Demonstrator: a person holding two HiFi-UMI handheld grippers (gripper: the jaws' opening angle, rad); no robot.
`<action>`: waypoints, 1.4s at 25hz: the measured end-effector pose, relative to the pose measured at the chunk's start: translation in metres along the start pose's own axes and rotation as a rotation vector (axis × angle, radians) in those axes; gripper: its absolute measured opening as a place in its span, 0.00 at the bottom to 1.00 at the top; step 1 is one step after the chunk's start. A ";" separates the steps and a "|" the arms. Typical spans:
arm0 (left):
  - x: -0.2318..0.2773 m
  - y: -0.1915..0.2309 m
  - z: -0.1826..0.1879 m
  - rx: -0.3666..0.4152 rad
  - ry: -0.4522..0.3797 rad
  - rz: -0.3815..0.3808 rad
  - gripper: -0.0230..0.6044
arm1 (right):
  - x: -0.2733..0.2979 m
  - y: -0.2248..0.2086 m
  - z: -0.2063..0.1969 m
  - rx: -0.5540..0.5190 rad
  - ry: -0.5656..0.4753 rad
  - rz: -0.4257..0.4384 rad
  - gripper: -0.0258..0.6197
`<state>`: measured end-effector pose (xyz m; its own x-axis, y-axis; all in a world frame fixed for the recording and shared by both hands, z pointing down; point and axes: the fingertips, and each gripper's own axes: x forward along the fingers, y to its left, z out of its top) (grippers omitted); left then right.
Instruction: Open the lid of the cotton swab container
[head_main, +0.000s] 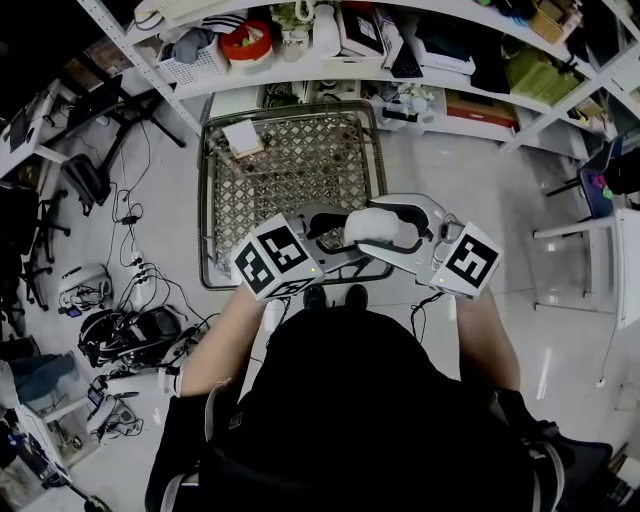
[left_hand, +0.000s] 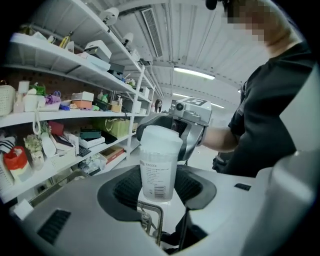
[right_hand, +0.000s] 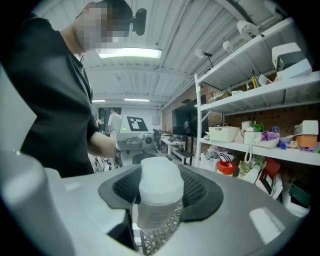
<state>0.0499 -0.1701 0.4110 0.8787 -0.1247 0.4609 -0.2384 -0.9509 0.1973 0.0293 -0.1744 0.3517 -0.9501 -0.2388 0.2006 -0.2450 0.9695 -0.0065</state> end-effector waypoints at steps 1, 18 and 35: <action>0.000 0.001 0.000 0.004 -0.004 0.007 0.35 | 0.001 0.000 0.001 0.006 0.002 -0.005 0.41; -0.030 0.046 0.008 0.011 -0.031 0.218 0.35 | -0.020 -0.001 0.035 -0.001 -0.161 -0.009 0.32; -0.089 0.075 0.031 -0.006 -0.121 0.490 0.35 | -0.107 -0.075 0.064 0.188 -0.480 -0.384 0.05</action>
<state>-0.0337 -0.2395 0.3576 0.7045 -0.5881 0.3973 -0.6370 -0.7708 -0.0116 0.1364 -0.2249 0.2679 -0.7579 -0.6076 -0.2375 -0.5735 0.7940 -0.2016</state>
